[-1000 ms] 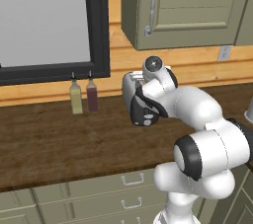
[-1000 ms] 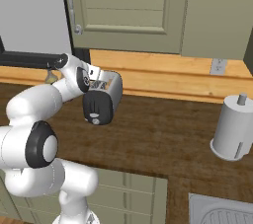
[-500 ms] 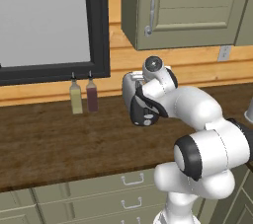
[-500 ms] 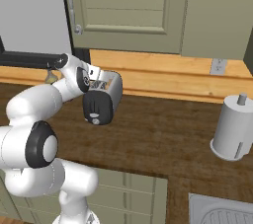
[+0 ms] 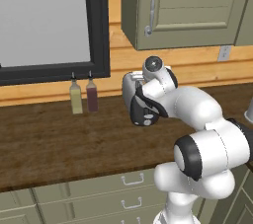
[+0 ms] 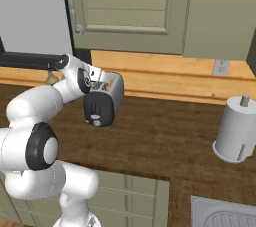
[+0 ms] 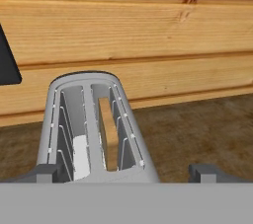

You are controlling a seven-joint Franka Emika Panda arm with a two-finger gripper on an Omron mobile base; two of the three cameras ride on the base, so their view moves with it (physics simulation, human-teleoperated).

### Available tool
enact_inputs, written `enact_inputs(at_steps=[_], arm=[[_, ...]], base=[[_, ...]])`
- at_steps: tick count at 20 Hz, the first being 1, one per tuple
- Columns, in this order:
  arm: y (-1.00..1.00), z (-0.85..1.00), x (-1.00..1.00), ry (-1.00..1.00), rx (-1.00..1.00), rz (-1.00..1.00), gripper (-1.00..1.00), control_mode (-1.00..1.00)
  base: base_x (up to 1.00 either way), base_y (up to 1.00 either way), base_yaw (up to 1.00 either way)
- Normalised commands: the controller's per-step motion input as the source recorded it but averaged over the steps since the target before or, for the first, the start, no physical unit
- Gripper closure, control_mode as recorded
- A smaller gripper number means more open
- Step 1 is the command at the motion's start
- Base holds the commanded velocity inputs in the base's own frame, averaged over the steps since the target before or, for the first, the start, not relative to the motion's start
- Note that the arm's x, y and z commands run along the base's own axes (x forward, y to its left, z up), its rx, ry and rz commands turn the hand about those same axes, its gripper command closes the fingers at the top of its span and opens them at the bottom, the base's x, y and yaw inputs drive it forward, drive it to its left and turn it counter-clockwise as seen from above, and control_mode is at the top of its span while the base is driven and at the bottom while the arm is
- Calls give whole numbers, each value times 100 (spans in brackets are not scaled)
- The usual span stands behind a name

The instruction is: Start the toaster. Once the lever pops up, take the bread to the plate on the dining counter.

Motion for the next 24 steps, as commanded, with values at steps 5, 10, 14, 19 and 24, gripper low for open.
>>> enact_inputs(at_steps=[5,10,14,19,24], arm=[[0,0,0,0,0,0,-100,-100],[0,0,0,0,0,0,-100,-100],[0,0,0,0,0,0,-100,-100],[0,0,0,0,0,0,-100,-100],[0,0,0,0,0,0,-100,-100]], base=[[0,0,0],[0,0,0],[0,0,0],[0,0,0],[0,0,0]])
